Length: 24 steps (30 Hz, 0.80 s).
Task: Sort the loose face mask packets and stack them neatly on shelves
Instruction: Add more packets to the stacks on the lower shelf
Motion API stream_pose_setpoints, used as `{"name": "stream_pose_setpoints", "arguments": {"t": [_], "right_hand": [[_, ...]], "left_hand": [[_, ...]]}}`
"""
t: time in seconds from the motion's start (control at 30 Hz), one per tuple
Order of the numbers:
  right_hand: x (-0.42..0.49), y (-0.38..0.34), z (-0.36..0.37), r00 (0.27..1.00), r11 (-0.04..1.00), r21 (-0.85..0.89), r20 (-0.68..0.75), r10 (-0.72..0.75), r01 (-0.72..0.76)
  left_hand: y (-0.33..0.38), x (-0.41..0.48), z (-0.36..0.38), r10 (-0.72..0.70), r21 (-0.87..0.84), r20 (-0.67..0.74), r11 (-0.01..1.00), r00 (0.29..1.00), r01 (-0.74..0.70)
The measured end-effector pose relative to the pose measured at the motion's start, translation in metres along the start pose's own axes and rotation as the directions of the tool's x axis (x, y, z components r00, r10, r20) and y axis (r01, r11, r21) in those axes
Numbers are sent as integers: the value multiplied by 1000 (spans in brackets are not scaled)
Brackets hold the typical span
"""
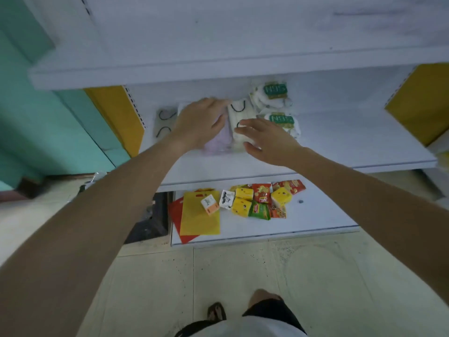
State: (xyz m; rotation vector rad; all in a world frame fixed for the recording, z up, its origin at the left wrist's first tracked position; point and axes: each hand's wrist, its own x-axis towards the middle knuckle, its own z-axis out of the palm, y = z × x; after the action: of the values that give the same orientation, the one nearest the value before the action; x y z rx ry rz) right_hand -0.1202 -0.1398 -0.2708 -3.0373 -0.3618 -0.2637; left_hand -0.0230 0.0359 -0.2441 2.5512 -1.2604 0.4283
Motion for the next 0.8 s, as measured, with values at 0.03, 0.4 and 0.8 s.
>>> {"name": "stream_pose_setpoints", "arguments": {"t": [0.03, 0.4, 0.8], "right_hand": [[0, 2, -14, 999, 1000, 6, -36, -3, 4], [-28, 122, -138, 966, 995, -38, -245, 85, -97], [-5, 291, -135, 655, 659, -51, 68, 752, -751]], "left_hand": [[8, 5, -9, 16, -3, -38, 1000, 999, -16], [61, 131, -89, -164, -4, -161, 986, 973, 166], [107, 252, -11, -123, -35, 123, 991, 985, 128]]}}
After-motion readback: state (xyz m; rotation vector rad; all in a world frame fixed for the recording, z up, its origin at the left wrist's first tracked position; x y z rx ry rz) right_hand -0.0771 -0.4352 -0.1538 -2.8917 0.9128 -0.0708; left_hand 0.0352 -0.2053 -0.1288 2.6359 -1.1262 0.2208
